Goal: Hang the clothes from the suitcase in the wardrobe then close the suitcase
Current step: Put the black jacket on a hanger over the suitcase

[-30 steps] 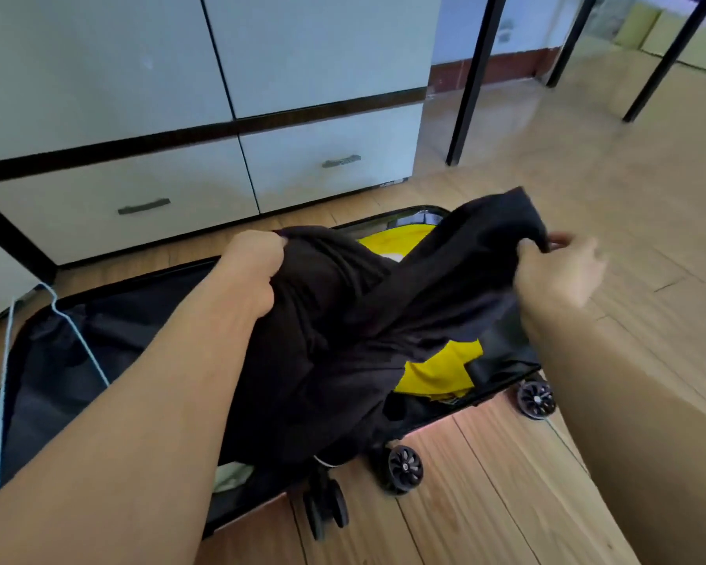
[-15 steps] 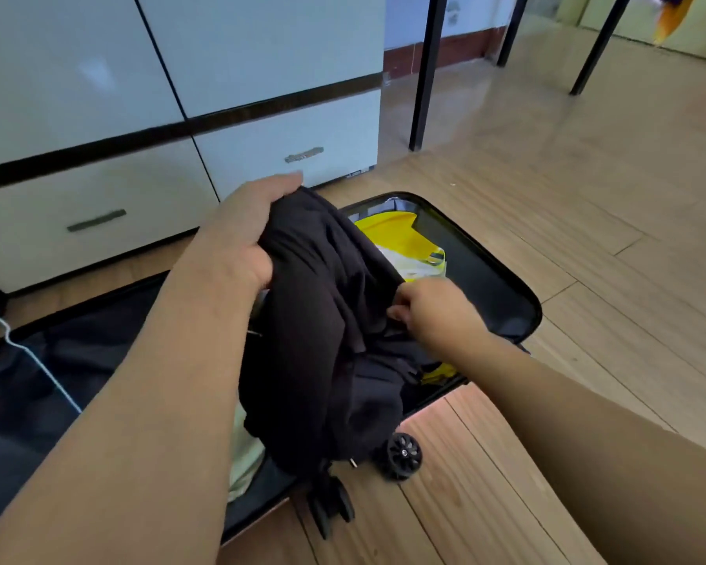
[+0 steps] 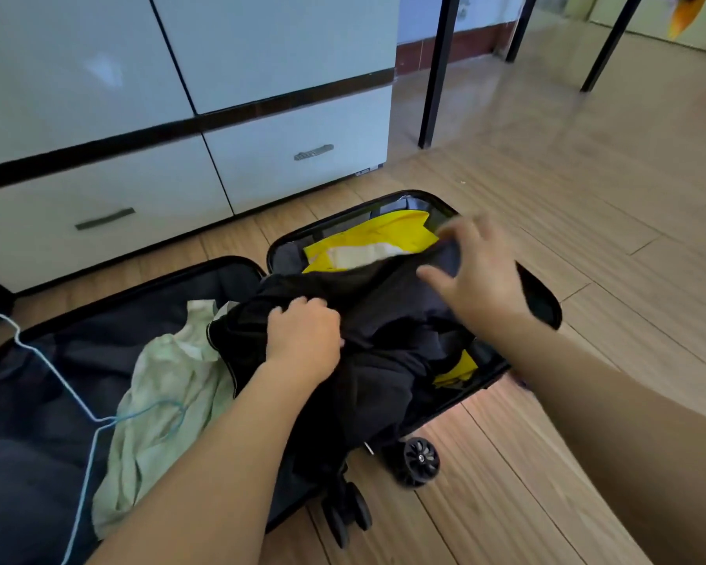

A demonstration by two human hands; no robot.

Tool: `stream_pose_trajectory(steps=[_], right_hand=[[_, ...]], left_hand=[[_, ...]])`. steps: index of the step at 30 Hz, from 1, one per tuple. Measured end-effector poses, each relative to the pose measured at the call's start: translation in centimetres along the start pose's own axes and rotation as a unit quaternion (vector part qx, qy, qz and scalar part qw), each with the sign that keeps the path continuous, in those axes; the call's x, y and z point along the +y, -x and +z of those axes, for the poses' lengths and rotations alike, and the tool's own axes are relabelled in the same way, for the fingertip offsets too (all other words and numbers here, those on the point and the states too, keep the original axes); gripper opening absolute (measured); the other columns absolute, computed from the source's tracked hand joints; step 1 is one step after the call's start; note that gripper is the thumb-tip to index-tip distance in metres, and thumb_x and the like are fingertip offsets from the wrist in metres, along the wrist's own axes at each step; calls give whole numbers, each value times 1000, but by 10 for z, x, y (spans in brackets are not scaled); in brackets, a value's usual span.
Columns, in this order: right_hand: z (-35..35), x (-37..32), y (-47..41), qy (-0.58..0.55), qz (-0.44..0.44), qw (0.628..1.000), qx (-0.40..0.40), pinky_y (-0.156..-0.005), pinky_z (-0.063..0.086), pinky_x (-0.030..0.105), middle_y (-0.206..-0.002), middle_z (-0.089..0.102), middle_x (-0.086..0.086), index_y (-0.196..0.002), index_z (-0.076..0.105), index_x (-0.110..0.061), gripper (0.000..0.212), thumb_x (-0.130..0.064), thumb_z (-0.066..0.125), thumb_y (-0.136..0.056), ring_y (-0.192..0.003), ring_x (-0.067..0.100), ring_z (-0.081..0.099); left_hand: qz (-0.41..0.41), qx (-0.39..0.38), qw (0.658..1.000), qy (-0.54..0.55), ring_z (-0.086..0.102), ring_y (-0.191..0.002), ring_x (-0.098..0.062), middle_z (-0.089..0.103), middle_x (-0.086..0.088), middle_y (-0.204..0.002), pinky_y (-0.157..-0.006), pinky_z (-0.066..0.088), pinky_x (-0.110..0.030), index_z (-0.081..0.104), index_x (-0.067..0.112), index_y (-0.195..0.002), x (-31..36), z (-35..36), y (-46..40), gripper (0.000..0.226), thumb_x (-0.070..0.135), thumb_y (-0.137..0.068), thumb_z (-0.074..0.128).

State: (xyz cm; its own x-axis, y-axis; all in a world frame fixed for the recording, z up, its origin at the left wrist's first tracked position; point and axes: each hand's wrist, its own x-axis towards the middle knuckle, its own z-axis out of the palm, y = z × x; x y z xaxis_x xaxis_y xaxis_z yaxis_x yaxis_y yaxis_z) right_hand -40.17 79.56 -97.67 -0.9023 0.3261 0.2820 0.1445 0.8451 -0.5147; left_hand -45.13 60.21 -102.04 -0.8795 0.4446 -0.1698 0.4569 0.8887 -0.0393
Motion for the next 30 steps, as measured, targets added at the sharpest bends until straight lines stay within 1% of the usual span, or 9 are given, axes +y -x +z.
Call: stream_pose_trajectory(steps=[5, 10, 13, 15, 18, 22, 24, 29, 30], right_hand=[[37, -10, 19, 51, 36, 949, -309, -86, 47, 36, -101, 70, 13, -101, 70, -3, 49, -49, 57, -89, -98, 25, 63], [55, -19, 16, -139, 118, 926, -331, -99, 42, 29, -135, 53, 1, -142, 41, -17, 75, -47, 69, -79, -121, 18, 51], [50, -27, 18, -380, 169, 815, -404, -97, 49, 34, -124, 63, -11, -132, 49, -28, 79, -35, 85, -62, -113, 10, 60], [50, -35, 17, -367, 158, 817, -416, -91, 52, 34, -108, 71, -8, -112, 62, -23, 51, -24, 83, -66, -104, 12, 65], [48, -46, 5, -147, 103, 947, -266, -75, 49, 31, -88, 69, 2, -94, 67, -9, 26, -33, 68, -85, -89, 20, 63], [36, -51, -6, -205, 97, 969, -94, -67, 39, 33, -70, 57, 4, -81, 65, -6, 37, -38, 52, -95, -76, 23, 54], [38, -61, -6, -273, 101, 951, -105, -74, 48, 45, -80, 63, 17, -84, 64, -1, 43, -42, 53, -93, -84, 36, 59], [35, -88, -7, -491, 180, 844, -121, -90, 52, 53, -100, 68, 23, -94, 66, 4, 49, -43, 54, -92, -101, 37, 65], [33, -90, -9, -516, 187, 827, -124, -90, 54, 47, -98, 72, 18, -93, 69, 1, 43, -39, 53, -95, -99, 31, 67]], left_hand=[[-160, 72, 913, 368, 55, -90, -32, 62, -13, -97, -68, 36, -32, 61, 5, -90, -14, -14, -19, 22, 18, -95, 44], [-244, 46, 578, 777, 63, -76, -20, 65, -6, -84, -63, 53, -26, 61, 12, -82, -29, -63, -21, 23, 11, -98, 44], [-220, 46, 483, 846, 63, -67, -16, 67, -5, -76, -43, 51, -19, 61, 8, -84, -43, -91, -19, 27, 16, -100, 40], [-196, 79, 473, 855, 67, -64, -14, 70, -3, -69, -46, 51, -18, 63, 9, -82, -50, -100, -14, 29, 18, -98, 42], [-213, 113, 521, 819, 69, -82, -19, 73, -5, -90, -69, 57, -30, 68, 11, -92, -64, -96, -11, 20, 17, -93, 49], [-322, 159, 780, 512, 56, -104, -28, 56, -6, -122, -90, 49, -37, 60, 22, -112, -83, -61, -15, 32, 21, -83, 50], [-300, 97, 831, 458, 53, -109, -29, 51, -6, -127, -95, 47, -39, 52, 27, -125, -74, -53, -7, 51, 35, -75, 57], [-67, -125, 678, 721, 50, -119, -10, 43, 13, -141, -98, 45, -35, 21, 44, -146, -64, -50, 21, 103, 67, -59, 73], [-18, -127, 691, 711, 48, -123, -7, 42, 17, -142, -103, 41, -36, 25, 47, -143, -70, -46, 22, 106, 68, -53, 76]])
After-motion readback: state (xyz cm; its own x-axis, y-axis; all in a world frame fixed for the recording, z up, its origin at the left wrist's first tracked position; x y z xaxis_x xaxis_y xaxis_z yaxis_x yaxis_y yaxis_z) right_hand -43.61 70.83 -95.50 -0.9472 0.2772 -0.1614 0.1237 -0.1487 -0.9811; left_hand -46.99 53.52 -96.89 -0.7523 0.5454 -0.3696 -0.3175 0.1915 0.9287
